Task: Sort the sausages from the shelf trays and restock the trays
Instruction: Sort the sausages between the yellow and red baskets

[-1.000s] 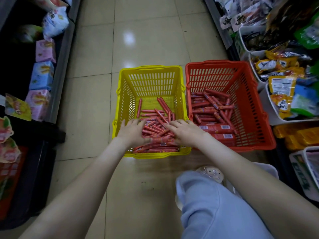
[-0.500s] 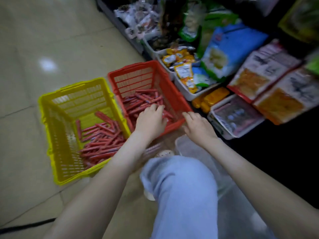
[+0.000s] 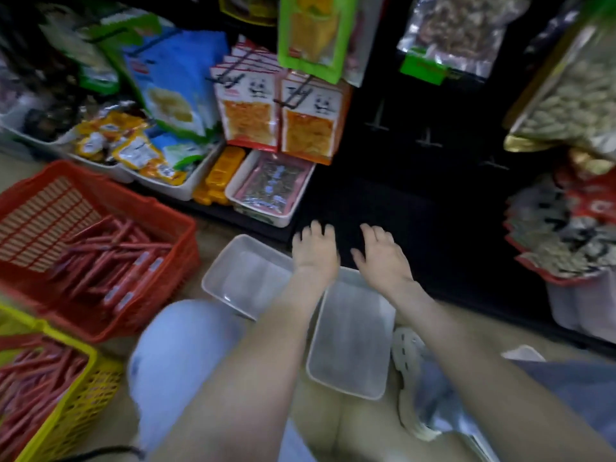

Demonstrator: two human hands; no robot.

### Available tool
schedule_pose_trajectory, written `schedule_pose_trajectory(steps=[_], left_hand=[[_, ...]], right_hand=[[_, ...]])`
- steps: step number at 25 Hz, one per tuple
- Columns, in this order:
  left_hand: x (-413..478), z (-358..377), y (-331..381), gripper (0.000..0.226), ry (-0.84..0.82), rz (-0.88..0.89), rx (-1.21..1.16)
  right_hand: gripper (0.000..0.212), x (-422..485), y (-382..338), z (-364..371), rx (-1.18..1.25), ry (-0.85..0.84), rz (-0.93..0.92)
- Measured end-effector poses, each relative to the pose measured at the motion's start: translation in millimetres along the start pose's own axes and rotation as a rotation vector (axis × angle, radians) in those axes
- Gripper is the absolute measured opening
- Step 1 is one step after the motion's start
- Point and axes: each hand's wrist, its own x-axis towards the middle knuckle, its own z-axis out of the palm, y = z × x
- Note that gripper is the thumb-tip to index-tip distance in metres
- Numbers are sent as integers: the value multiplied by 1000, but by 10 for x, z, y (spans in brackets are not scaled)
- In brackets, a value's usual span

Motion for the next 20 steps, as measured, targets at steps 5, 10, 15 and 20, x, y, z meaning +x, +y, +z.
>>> schedule_pose_trajectory(steps=[5,10,15,20], left_hand=[[-60,582,10,62,-147,-49,74],[-11,556,-278,59,-176,-143,107],[-57,581,-459,60,-181,-262,57],[-163,169,-611,58,-118,-316,15]], right_hand=[[62,-52,327,382,88,-159,71],[62,164,-88,609,280,-195,20],[54,285,-472,750,400,-177,1],[50,271,-784,610,448,-206,-107]])
